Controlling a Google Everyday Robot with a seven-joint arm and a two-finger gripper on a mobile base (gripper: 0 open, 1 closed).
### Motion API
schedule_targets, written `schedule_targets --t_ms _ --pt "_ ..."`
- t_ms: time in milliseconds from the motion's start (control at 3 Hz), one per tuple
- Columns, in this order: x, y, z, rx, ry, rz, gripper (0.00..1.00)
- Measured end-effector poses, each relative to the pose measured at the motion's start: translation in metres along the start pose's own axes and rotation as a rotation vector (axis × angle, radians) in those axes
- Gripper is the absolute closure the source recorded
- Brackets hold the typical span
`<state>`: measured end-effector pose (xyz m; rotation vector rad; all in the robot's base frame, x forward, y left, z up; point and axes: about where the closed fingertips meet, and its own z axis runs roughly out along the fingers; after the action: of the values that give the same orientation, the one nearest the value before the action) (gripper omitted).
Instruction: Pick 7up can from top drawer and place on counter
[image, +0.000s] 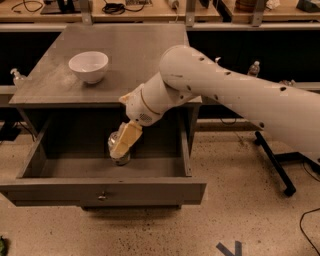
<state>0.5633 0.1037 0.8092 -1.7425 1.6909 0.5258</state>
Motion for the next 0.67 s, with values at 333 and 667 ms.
schedule_targets --t_ms 333,667 --pt "0.008 0.011 0.025 -0.037 -0.008 0.012 0.00" --pt "0.014 0.019 0.046 -0.077 0.008 0.014 0.00"
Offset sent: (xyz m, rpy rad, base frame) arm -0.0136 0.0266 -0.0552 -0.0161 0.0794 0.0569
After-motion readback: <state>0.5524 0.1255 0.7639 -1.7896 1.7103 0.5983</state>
